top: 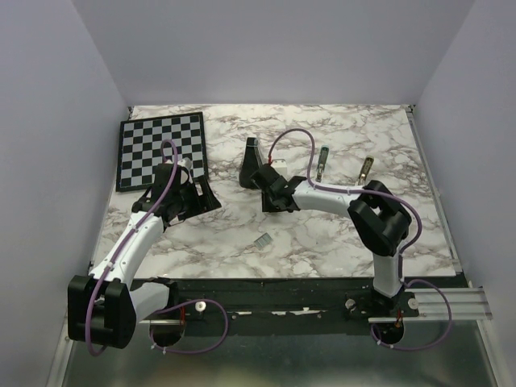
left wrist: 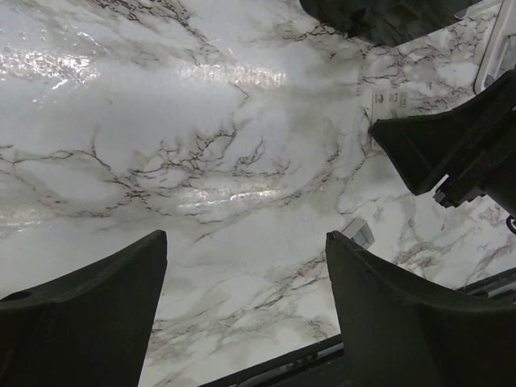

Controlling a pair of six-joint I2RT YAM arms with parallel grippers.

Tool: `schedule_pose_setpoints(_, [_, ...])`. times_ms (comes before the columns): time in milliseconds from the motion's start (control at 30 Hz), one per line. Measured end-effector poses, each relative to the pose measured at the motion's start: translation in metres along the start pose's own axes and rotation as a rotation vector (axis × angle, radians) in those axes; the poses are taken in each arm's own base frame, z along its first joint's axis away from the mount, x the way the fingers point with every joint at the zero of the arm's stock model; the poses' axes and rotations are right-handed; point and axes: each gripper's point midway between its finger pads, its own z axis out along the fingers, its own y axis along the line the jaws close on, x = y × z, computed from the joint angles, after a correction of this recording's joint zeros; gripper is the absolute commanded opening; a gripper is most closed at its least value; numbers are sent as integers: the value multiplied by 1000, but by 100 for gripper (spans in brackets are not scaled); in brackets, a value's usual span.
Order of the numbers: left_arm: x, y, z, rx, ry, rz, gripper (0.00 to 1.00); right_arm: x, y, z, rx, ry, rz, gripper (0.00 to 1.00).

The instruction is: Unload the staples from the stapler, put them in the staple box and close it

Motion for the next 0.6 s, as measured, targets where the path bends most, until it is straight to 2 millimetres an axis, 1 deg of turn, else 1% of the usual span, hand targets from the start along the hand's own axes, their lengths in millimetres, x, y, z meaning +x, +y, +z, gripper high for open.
schedule_pose_setpoints(133, [0,0,0,0,0,0,86,9,-2,-6,-10,-1,-38,45])
schedule_pose_setpoints(267, [0,0,0,-1,0,-1,86,21,3,-15,-31,-2,-94,45])
schedule_pose_setpoints(367, [1,0,1,-3,3,-9,86,27,12,-23,-59,-10,-152,45])
schedule_pose_setpoints(600, [2,9,4,-44,15,-60,86,27,46,-42,-176,-55,-280,45])
